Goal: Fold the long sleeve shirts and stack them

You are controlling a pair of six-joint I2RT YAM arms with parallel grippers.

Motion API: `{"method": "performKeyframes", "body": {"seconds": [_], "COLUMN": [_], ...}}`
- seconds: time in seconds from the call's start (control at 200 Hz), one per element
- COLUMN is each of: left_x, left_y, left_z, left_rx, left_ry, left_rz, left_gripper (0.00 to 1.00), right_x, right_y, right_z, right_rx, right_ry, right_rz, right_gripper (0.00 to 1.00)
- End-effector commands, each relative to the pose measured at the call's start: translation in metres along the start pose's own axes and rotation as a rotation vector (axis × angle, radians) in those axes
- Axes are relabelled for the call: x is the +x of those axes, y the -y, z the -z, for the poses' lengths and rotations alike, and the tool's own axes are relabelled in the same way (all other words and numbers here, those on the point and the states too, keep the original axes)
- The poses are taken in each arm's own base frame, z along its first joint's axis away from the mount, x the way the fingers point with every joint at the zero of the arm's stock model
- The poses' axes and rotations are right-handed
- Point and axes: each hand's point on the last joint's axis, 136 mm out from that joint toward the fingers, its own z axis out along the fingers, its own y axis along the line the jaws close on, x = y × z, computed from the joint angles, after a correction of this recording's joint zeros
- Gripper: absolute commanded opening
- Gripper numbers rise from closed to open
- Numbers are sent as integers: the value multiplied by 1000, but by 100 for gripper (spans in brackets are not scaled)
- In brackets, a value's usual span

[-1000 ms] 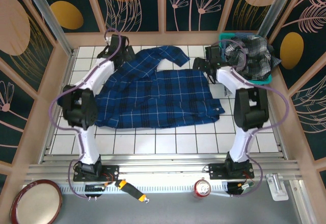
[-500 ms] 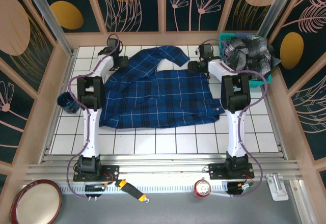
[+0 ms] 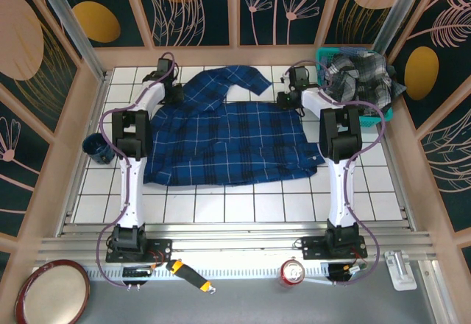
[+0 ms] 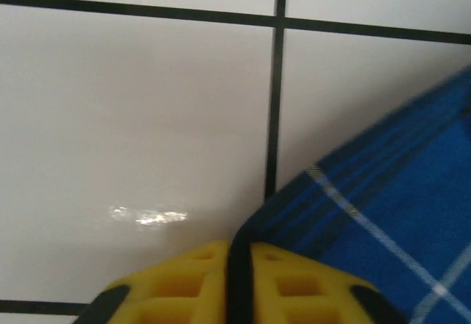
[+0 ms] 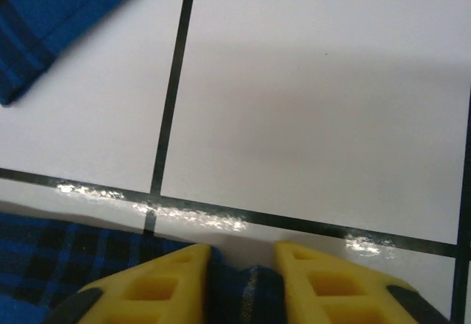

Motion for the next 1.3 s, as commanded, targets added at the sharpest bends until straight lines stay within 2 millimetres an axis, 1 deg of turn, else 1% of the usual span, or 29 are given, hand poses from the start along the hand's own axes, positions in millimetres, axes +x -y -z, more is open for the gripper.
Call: {"method": "performKeyframes", "body": {"seconds": [0.0,0.09,0.15,0.205,0.25,0.26,0.3,0.345,0.36,0.37,0.425,0.445,0.46,0.475,0.505,0.616,0.666,0.686,0.696,0.716,0.781,0.846,0.991,1.031,1.081,1.211,1.276,1.286,1.296], "left_x": [-10,-30,-42,-49,-53,-50,-51,-42,-40,-42,-27,-24,-21,-18,-14,11,23,31,30,35,51,65,81,85,90,108,110,118,121], "left_y": [9,13,18,20,20,19,18,14,13,12,7,6,5,3,-1,-21,-29,-32,-33,-34,-43,-58,-88,-92,-92,-95,-96,-97,-98], "left_z": [21,52,76,97,111,111,125,131,137,143,152,158,162,166,174,191,196,192,200,202,204,206,221,222,220,210,208,203,201], "left_rx": [50,66,93,110,121,121,126,120,119,121,115,119,120,119,113,65,42,30,32,29,4,-52,-164,-182,-180,-190,-194,-200,-202], "left_ry": [4,58,95,128,150,146,166,162,168,179,187,199,207,213,231,253,263,252,269,273,275,272,311,309,298,278,276,256,248], "left_rz": [-5,5,11,28,44,48,64,92,100,106,131,140,145,152,165,211,233,241,245,253,279,307,357,362,363,380,380,378,376], "left_gripper": [0,0,0,0,0,0,0,0,0,0,0,0,0,0,0,0,0,0,0,0,0,0,0,0,0,0,0,0,0], "right_x": [-13,-25,-33,-36,-36,-36,-34,-30,-30,-25,-17,-11,-12,-6,0,26,39,45,47,52,62,72,88,91,97,110,112,112,111], "right_y": [-6,-9,-10,-11,-12,-13,-14,-16,-17,-16,-17,-17,-18,-18,-17,-11,-10,-10,-10,-11,-14,-15,-8,-8,-8,-6,-2,-1,0], "right_z": [23,41,53,64,72,74,79,86,89,89,96,98,100,101,103,109,110,110,110,110,111,111,116,117,116,112,113,113,113], "right_rx": [-18,-22,-19,-28,-36,-37,-42,-50,-53,-52,-57,-61,-63,-62,-59,-52,-60,-65,-67,-74,-97,-105,-72,-73,-73,-66,-36,-32,-28], "right_ry": [40,80,109,128,140,144,149,154,159,155,163,163,171,169,171,161,155,151,152,149,142,123,109,105,91,62,60,61,63], "right_rz": [12,22,26,28,27,27,25,24,24,21,16,16,16,13,9,-28,-42,-46,-49,-54,-61,-68,-84,-85,-88,-96,-90,-88,-85], "right_gripper": [15,0,0,0,0,0,0,0,0,0,0,0,0,0,0,0,0,0,0,0,0,0,0,0,0,0,0,0,0]}}
